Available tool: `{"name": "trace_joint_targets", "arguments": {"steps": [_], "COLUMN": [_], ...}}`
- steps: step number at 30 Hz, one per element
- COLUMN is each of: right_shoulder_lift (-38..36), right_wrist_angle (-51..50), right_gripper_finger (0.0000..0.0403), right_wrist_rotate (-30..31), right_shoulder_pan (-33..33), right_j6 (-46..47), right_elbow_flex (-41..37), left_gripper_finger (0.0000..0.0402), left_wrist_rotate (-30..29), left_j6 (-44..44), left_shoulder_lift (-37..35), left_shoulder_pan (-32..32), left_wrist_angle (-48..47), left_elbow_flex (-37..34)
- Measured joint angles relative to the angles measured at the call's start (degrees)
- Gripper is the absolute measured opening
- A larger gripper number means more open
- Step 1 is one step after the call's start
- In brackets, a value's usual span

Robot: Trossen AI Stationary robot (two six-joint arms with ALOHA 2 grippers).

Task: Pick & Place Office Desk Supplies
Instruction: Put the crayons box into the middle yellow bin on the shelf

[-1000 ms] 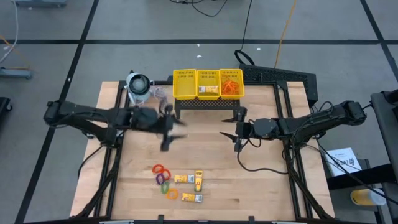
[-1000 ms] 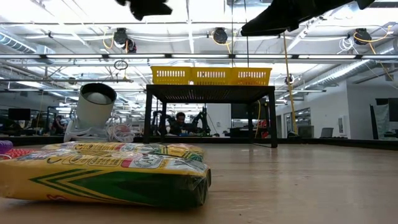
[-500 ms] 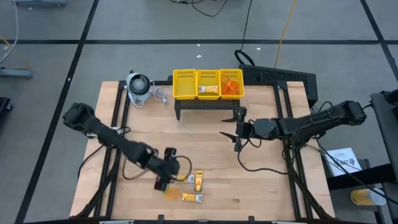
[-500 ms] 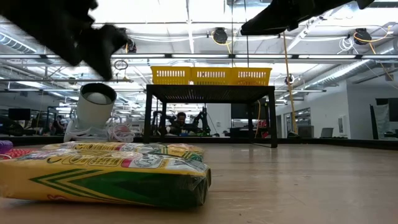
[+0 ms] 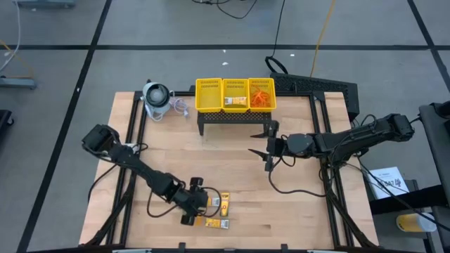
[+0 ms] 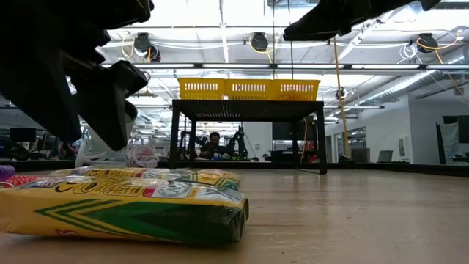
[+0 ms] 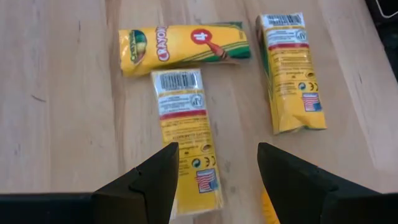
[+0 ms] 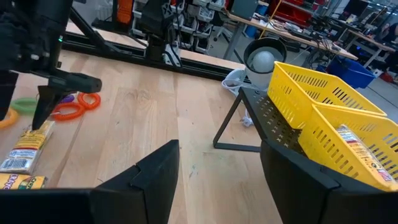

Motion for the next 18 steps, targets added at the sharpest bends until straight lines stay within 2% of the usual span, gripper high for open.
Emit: {"name": "trace_joint_targets", "arguments": {"steps": [4, 10, 18], "right_shoulder_lift": [0.0, 0.0, 0.0], "right_wrist_angle": [-0.1, -0.2, -0.4], "right_gripper_finger": [0.0215, 0.0215, 0.0215], "right_wrist_rotate": [0.0, 0.0, 0.0], "right_shoulder_pan": [0.0, 0.0, 0.0], "right_j6": [0.0, 0.0, -0.2], "right_elbow_flex": [0.0, 0.0, 0.0], "left_gripper_finger": [0.0228, 0.0230, 0.0274], "left_wrist_rotate": [-1.4, -1.5, -1.5], "left_j6": [0.0, -4.6, -6.7], "left_shoulder_lift": [0.0, 0.3, 2.7], "left_shoulder_pan": [0.3, 1.3, 0.8], "left_wrist_angle": [0.4, 0.4, -0.2], "left_elbow_flex": [0.0, 0.0, -0.1]}}
